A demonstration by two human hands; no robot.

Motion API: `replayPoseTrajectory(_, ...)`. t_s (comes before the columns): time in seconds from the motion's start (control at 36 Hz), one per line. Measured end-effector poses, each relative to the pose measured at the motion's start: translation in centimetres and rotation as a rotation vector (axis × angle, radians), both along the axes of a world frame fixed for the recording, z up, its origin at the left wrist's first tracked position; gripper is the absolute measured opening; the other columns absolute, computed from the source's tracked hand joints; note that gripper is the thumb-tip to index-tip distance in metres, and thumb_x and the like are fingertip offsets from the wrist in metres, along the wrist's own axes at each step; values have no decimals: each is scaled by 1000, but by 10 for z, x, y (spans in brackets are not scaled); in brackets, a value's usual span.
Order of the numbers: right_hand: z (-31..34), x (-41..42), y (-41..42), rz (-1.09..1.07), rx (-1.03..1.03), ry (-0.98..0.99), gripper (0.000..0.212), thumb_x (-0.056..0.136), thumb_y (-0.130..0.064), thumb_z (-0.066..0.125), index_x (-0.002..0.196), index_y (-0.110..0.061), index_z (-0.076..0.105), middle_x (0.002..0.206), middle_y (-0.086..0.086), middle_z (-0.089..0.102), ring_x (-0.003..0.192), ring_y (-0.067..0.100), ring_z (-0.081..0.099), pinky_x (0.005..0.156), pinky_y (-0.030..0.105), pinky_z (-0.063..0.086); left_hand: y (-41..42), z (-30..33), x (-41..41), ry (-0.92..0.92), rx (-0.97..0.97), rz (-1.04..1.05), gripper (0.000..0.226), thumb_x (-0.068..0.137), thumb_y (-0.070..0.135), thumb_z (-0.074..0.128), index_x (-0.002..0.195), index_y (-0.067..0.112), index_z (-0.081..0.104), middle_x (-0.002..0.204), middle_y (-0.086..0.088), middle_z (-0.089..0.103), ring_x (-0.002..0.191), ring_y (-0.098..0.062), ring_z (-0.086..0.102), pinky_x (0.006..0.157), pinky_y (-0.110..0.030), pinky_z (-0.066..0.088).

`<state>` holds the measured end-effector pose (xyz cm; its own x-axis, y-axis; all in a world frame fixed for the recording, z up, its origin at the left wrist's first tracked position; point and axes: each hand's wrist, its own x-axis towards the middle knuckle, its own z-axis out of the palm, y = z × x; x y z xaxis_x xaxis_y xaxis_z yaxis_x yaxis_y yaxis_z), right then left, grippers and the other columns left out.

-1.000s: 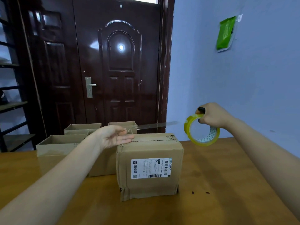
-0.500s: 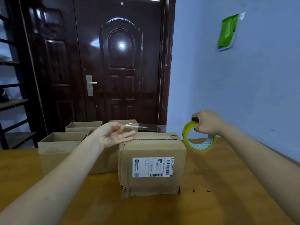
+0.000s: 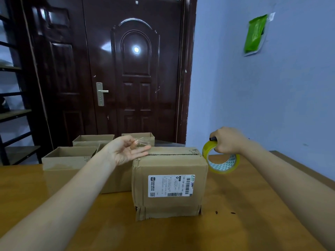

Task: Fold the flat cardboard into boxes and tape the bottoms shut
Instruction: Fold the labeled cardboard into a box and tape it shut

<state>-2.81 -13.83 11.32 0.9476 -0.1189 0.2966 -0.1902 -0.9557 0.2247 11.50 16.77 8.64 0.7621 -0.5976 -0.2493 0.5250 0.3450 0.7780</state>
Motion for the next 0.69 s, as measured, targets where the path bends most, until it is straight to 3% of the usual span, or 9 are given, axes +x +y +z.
replayPoseTrajectory(0.25,-6,2,1,-11,-32,24,16,72,-16,60,67,-11,46,57,1,41,57,20,39,46,24,22,1,-2,4,27,-12,-11,28,89,-6,46,113,7,40,99,-17,60,72,-53,66,52,-62,52)
replayPoseTrajectory(0.36,-10,3,2,-5,-65,35,13,75,-22,61,78,-9,58,65,3,50,64,21,46,46,24,24,1,-3,5,29,-24,-16,23,89,-5,46,108,6,41,120,-19,55,73,-52,66,52,-62,53)
replayPoseTrajectory(0.58,-10,4,4,-3,-110,56,12,75,-21,60,78,-11,58,64,1,49,65,23,48,46,25,26,0,-2,-6,-25,13,23,6,93,-5,44,96,-2,48,80,-33,66,64,-44,69,60,-46,57)
replayPoseTrajectory(0.69,-7,2,8,2,-124,82,28,78,-23,60,62,-23,37,58,-5,38,65,21,44,46,24,24,0,-2,-7,-111,79,46,9,94,-3,45,88,0,50,69,-24,68,60,-36,70,51,-37,59)
